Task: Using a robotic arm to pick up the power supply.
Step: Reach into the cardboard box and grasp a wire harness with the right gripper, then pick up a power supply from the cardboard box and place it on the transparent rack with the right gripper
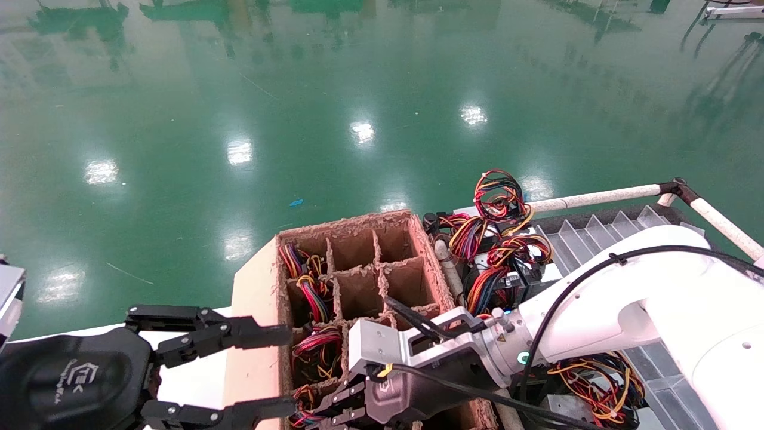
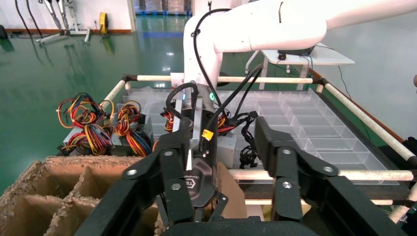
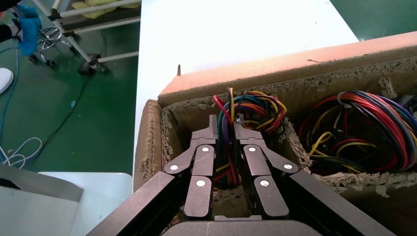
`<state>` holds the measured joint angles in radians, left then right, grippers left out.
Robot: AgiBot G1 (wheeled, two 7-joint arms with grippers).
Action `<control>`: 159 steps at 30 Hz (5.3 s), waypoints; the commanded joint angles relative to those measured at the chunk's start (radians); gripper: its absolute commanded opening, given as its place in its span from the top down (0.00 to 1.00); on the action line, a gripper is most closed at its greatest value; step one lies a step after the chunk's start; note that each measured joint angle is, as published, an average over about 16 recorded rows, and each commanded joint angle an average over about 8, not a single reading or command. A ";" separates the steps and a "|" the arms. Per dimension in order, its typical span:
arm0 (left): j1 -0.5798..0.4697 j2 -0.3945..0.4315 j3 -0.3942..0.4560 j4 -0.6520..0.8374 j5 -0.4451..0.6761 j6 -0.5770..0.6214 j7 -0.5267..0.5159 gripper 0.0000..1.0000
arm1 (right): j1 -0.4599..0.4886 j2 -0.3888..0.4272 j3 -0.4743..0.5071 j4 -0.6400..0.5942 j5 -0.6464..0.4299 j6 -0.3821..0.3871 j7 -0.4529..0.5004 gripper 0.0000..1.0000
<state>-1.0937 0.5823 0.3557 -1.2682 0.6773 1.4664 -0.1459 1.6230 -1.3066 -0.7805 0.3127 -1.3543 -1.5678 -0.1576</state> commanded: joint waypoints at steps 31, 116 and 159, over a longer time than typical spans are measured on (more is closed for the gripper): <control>0.000 0.000 0.000 0.000 0.000 0.000 0.000 0.00 | 0.101 0.382 0.004 0.379 0.531 -0.016 0.163 1.00; 0.000 -0.001 0.001 0.000 -0.001 -0.001 0.001 0.00 | 0.376 0.210 -0.191 -0.322 0.142 0.738 -0.305 1.00; -0.001 -0.001 0.002 0.000 -0.001 -0.001 0.001 0.00 | 0.150 0.314 0.062 -0.326 0.505 0.802 -0.288 1.00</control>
<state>-1.0942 0.5815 0.3577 -1.2682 0.6759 1.4656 -0.1449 1.7731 -0.9923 -0.7196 -0.0130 -0.8503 -0.7660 -0.4456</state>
